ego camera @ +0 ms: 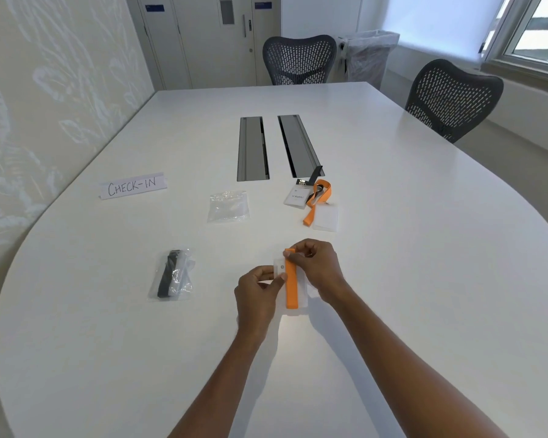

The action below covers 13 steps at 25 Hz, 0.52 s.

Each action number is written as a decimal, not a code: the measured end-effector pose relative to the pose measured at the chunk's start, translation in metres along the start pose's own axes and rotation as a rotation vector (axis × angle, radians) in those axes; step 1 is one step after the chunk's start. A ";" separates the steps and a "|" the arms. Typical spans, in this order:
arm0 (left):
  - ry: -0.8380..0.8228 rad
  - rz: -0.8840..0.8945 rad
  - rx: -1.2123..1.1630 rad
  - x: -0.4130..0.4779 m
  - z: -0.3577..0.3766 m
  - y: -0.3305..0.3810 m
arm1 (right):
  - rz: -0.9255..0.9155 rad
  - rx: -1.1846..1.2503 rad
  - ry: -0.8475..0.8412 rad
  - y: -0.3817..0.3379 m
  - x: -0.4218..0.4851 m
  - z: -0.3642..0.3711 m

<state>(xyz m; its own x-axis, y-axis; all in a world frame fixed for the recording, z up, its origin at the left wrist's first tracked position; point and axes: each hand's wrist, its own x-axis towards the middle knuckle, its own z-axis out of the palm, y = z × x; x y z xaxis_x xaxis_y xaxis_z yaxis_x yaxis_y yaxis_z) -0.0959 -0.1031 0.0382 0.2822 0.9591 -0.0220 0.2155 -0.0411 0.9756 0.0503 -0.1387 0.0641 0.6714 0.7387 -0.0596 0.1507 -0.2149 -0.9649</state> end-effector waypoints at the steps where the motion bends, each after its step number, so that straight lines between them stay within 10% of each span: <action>1: 0.030 0.052 0.082 -0.003 0.002 -0.005 | 0.017 -0.023 -0.005 0.002 0.002 0.000; 13: -0.028 0.362 0.377 -0.016 0.013 -0.029 | -0.025 -0.216 -0.030 0.020 0.017 0.000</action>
<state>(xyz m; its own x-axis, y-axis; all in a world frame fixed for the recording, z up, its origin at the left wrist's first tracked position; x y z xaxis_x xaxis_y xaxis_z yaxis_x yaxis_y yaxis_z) -0.0946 -0.1206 0.0072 0.4250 0.8570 0.2913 0.4192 -0.4716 0.7758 0.0650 -0.1302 0.0436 0.6441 0.7635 -0.0475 0.3209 -0.3260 -0.8893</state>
